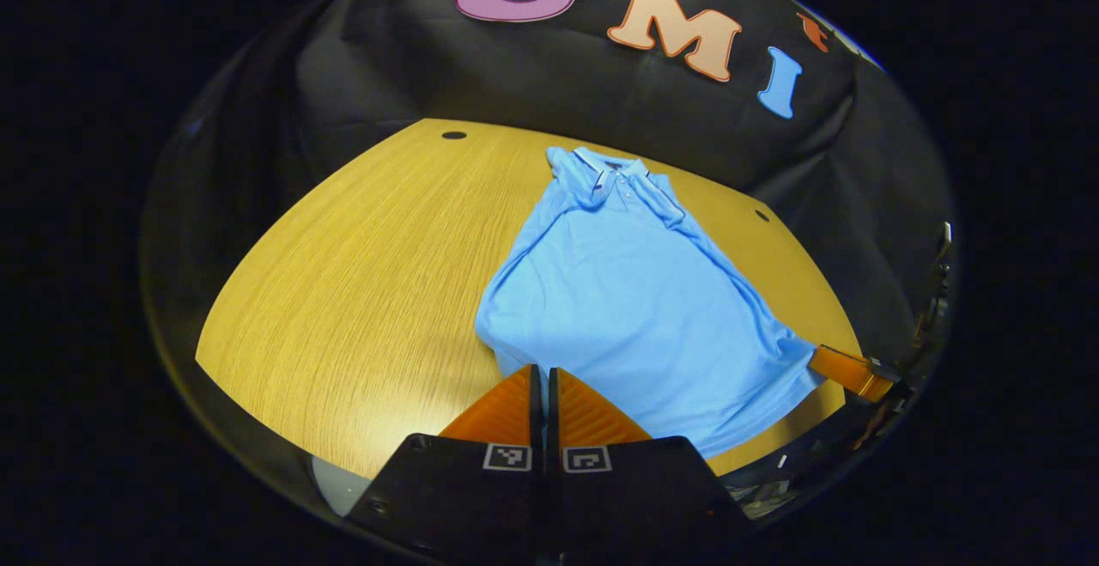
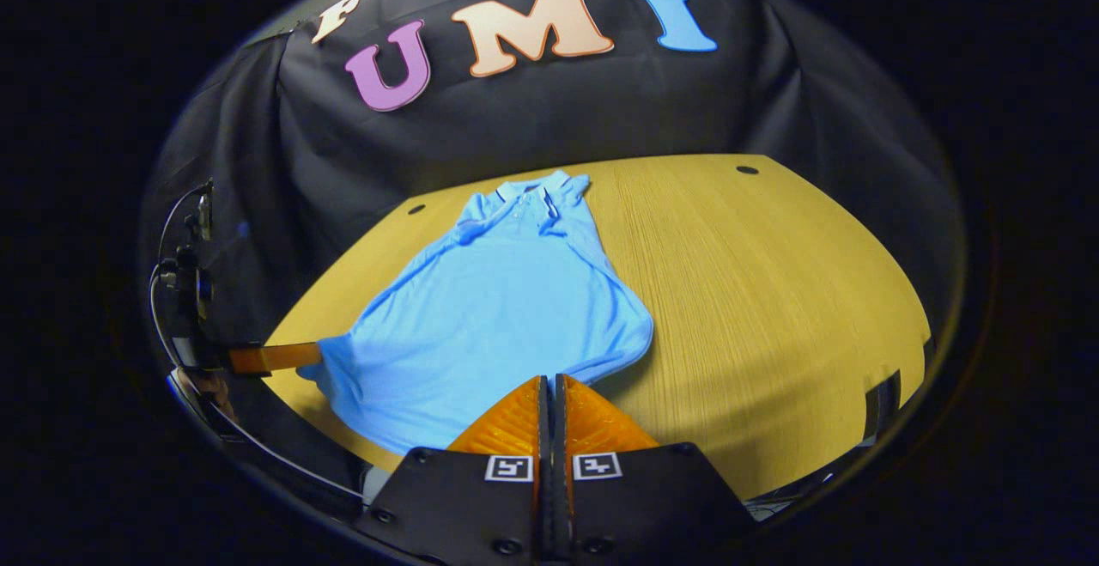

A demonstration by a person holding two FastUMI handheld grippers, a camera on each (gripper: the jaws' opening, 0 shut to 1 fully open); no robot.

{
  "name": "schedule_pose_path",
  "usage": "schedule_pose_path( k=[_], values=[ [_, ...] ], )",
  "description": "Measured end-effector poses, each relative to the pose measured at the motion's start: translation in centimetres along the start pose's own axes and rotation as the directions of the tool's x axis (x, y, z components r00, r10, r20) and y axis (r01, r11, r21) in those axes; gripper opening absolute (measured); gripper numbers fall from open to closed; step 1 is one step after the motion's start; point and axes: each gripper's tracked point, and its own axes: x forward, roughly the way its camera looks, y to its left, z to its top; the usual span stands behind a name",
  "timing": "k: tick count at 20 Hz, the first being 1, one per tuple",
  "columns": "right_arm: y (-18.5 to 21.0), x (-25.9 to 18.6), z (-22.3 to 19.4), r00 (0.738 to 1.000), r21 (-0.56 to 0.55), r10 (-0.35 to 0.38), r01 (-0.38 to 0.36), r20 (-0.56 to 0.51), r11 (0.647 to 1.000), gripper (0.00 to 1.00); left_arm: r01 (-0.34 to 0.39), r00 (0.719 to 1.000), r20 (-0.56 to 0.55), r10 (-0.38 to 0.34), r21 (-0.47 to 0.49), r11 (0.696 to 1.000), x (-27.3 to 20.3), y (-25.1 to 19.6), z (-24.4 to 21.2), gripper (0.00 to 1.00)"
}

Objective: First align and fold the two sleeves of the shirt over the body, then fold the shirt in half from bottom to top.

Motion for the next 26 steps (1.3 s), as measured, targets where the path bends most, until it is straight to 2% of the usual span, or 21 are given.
schedule_pose_path(
  k=[6, 9, 11, 13, 15, 17, 18, 19, 26],
  values=[
    [0.2, 3.3, 8.3, 0.995, 0.033, 0.064, -0.067, 0.072, 0.997, 0.02, -0.015, 0.996, 0.082, 0.018, -0.04, 0.999, 1.8, -1.2, 8.2, 0.0],
    [0.2, 5.6, 12.1, 0.99, 0.024, 0.101, -0.104, 0.097, 0.994, 0.02, -0.055, 0.994, 0.089, 0.06, -0.054, 0.997, 3.2, -0.4, 10.9, 0.0],
    [-0.1, 6.8, 13.3, 0.99, 0.026, 0.113, -0.115, 0.087, 0.993, 0.02, -0.044, 0.998, 0.037, 0.047, -0.059, 0.997, 3.5, -0.7, 10.6, 0.0],
    [-0.1, 7.3, 13.3, 0.989, 0.031, 0.129, -0.132, 0.069, 0.991, 0.02, -0.067, 0.998, -0.023, 0.066, -0.075, 0.995, 3.2, -0.4, 8.7, 0.0],
    [-0.4, 7.4, 12.7, 0.989, 0.006, 0.133, -0.133, 0.058, 0.991, 0.02, -0.069, 0.997, -0.032, 0.066, -0.104, 0.992, 2.9, -0.3, 7.0, 0.0],
    [-0.5, 7.5, 11.5, 0.991, 0.008, 0.131, -0.131, 0.035, 0.991, 0.03, -0.067, 0.995, -0.079, 0.055, -0.154, 0.986, 2.8, -0.7, 3.9, 0.49],
    [-0.5, 7.3, 11.1, 0.991, 0.016, 0.129, -0.13, 0.028, 0.991, 0.07, -0.079, 0.993, -0.099, 0.064, -0.16, 0.984, 2.8, -0.8, 2.4, 0.73],
    [-0.5, 7.3, 10.8, 0.992, 0.02, 0.127, -0.128, 0.025, 0.992, 0.03, -0.105, 0.99, -0.11, 0.088, -0.152, 0.983, 2.3, -0.8, 1.0, 0.98],
    [-0.5, 5.7, 9.2, 0.994, 0.004, 0.109, -0.109, 0.013, 0.994, 0.03, -0.176, 0.972, -0.18, 0.153, -0.121, 0.977, 3.6, -1.9, -5.8, 0.97]
  ],
)
